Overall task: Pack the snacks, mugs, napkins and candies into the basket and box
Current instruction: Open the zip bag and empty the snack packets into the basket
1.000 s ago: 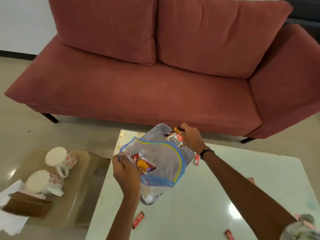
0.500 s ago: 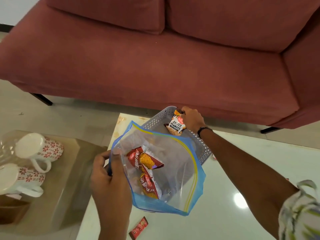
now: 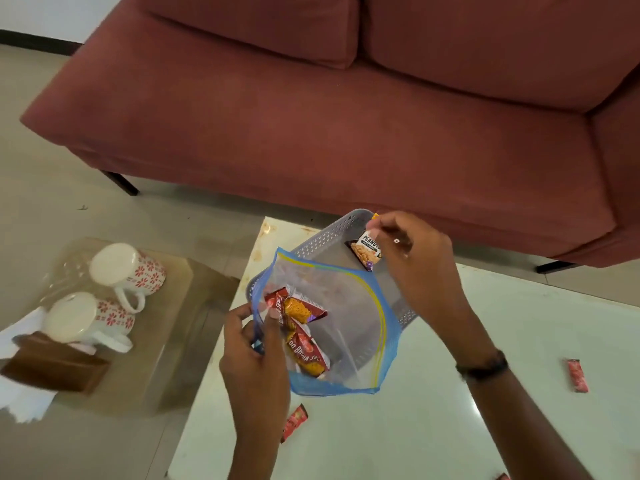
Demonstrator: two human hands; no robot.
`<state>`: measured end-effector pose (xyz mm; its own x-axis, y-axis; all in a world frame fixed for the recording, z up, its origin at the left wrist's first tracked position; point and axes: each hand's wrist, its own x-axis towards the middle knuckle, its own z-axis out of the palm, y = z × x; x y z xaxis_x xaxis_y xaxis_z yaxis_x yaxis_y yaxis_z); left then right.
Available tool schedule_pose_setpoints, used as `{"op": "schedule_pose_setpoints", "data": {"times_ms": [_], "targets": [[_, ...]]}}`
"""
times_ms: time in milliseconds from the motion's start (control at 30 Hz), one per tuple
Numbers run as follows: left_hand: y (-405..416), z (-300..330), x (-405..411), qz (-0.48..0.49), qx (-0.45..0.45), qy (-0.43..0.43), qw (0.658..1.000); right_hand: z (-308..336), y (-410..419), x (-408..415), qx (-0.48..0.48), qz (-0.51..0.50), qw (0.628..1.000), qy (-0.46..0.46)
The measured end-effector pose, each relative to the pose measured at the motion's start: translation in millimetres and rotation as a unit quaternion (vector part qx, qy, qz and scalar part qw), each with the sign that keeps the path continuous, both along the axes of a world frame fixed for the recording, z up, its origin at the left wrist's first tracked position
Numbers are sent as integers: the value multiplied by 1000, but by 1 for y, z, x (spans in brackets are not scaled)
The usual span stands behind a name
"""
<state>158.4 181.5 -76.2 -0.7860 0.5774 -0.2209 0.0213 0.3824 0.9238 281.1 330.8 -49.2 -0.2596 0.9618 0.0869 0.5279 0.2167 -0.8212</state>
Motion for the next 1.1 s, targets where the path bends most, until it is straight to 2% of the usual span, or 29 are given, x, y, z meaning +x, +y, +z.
{"op": "schedule_pose_setpoints", "data": {"times_ms": [67,100,167,233,267,333,500,667,833,967,1100], "targets": [[-3,4,2,-4,-1,7,1000,33,-36,-8,-63,74,995,-4],[-4,5,3,-4,0,8,1000,34,-48,-13,-101,110,988,-36],[-6,5,6,1,7,0,1000,14,-57,-24,-154,170,958,-170],[-8,4,10,6,17,-13,1000,-21,-56,-35,-190,206,907,-314],[-10,4,13,9,17,-11,1000,-38,-54,-40,-203,218,883,-361],[-14,4,18,13,20,6,1000,-69,-51,-49,-223,236,858,-398],[-23,-1,23,18,3,20,1000,-121,-69,-61,-204,237,856,-411],[-24,0,23,13,5,12,1000,-128,-81,-53,-160,213,886,-379],[-15,2,24,15,15,28,999,-73,-67,-33,-101,241,900,-348],[-6,-1,20,21,16,22,999,-2,-56,-8,-79,251,940,-218],[5,0,16,41,20,0,999,54,-40,16,-44,198,973,-109]]}}
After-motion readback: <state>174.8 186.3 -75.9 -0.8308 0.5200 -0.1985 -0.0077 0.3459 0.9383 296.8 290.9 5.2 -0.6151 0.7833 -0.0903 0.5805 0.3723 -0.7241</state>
